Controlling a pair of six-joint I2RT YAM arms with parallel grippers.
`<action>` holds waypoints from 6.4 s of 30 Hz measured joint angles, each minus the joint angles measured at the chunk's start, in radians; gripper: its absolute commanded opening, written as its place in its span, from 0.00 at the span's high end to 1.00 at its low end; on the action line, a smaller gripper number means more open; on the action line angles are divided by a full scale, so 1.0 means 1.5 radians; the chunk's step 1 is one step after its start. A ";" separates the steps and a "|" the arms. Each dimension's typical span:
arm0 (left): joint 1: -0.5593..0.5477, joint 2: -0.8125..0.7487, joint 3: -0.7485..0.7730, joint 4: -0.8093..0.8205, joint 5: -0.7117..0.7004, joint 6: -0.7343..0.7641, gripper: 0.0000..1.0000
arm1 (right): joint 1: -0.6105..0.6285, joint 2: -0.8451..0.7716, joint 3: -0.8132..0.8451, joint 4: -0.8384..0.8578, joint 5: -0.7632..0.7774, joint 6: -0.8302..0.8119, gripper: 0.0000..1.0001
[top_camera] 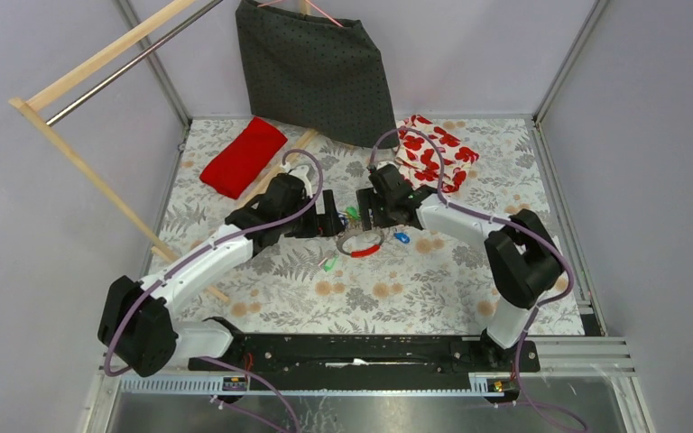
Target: Remove the keys from the keyring
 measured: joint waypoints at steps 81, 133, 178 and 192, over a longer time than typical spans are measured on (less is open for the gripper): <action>-0.350 0.169 -0.185 0.454 -0.310 0.218 0.23 | 0.001 -0.084 -0.074 -0.080 -0.082 0.200 1.00; -0.141 0.145 0.055 0.217 0.053 0.051 1.00 | -0.008 -0.429 -0.096 -0.084 0.038 0.196 0.00; 0.001 -0.014 0.122 0.340 0.288 -0.687 1.00 | 0.001 -0.658 -0.119 0.155 -0.377 0.176 0.50; -0.024 -0.018 0.178 0.256 0.187 -0.659 1.00 | 0.001 -0.679 -0.122 0.169 -0.343 0.189 0.55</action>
